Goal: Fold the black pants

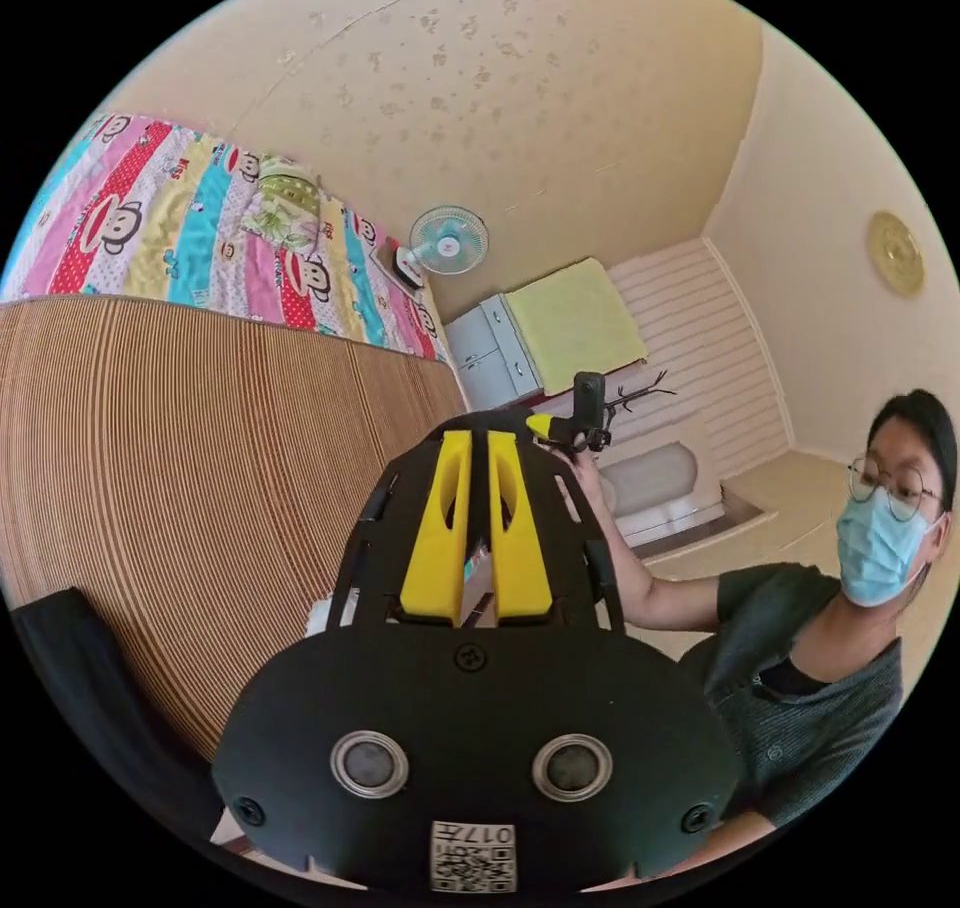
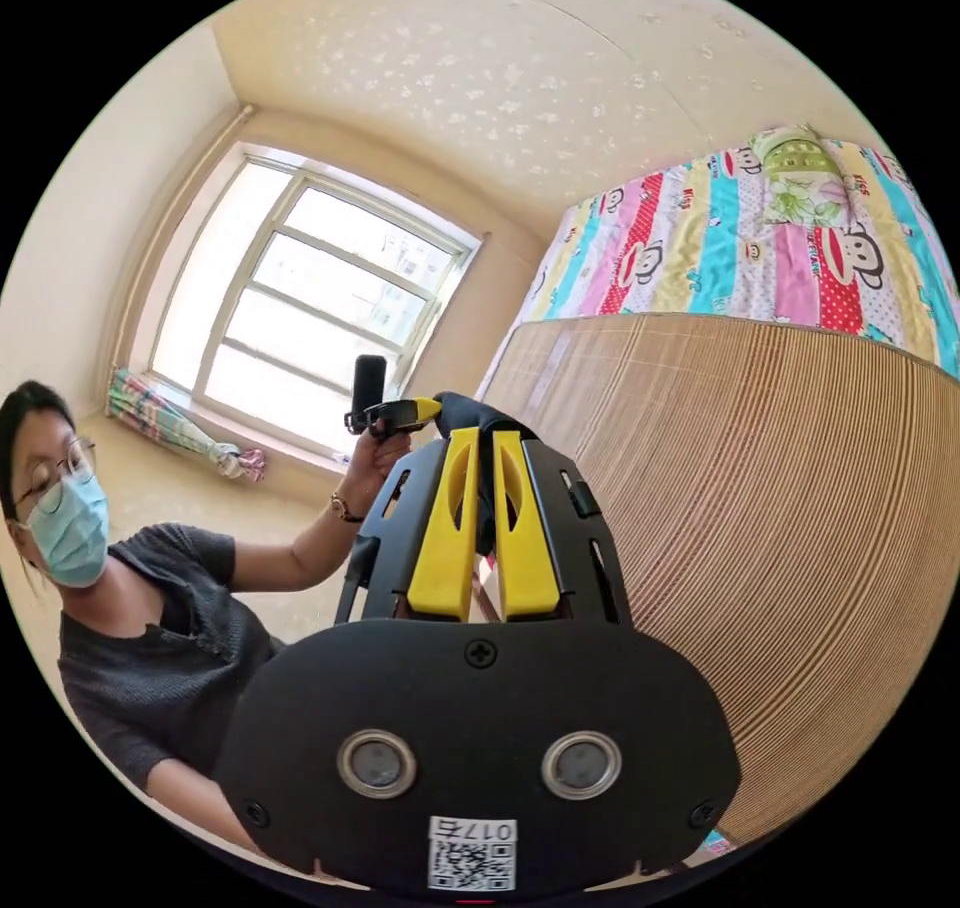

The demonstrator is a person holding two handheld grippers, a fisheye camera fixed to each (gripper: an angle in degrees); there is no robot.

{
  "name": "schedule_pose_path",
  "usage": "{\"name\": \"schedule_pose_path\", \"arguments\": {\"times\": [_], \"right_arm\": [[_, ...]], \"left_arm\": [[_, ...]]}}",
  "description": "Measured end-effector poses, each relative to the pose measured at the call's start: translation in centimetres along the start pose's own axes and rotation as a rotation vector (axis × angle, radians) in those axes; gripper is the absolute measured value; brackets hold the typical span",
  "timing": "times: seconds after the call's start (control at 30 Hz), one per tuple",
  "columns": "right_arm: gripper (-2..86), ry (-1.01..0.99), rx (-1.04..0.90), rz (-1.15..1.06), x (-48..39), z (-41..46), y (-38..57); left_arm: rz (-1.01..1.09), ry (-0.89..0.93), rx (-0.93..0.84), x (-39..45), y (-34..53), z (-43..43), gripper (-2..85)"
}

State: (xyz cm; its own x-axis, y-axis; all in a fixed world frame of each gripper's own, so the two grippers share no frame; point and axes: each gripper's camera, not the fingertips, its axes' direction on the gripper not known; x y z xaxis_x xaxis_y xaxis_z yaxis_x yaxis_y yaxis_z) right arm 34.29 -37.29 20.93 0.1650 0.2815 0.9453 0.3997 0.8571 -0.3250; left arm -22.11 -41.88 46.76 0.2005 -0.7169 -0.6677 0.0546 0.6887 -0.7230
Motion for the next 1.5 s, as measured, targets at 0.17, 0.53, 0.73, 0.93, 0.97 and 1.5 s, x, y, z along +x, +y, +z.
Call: {"name": "schedule_pose_path", "arguments": {"times": [0.17,0.53,0.73,0.93,0.97,1.5], "right_arm": [[2.8,0.181,-0.166,0.089,4.8,7.2,1.9],[6.6,0.037,-0.415,0.574,11.3,17.8,24.4],[11.0,0.007,-0.154,0.630,13.2,13.2,22.1],[22.1,-0.037,-0.158,0.609,17.2,14.7,15.9],[23.4,-0.065,-0.187,0.624,17.8,15.6,15.4],[10.1,-0.336,-0.220,0.773,9.3,11.0,24.0]], "left_arm": [[-0.046,-0.190,-0.160,-9.7,-0.1,6.8,3.8],[-0.352,-0.320,-0.481,-23.7,25.0,16.0,4.3],[-0.451,-0.169,-0.243,-30.7,23.4,11.7,10.5],[-0.428,-0.221,-0.271,-40.4,16.7,14.0,15.5],[-0.437,-0.208,-0.298,-41.9,16.3,15.2,15.8],[-0.462,-0.027,-0.569,-38.3,22.0,15.3,4.5]]}}
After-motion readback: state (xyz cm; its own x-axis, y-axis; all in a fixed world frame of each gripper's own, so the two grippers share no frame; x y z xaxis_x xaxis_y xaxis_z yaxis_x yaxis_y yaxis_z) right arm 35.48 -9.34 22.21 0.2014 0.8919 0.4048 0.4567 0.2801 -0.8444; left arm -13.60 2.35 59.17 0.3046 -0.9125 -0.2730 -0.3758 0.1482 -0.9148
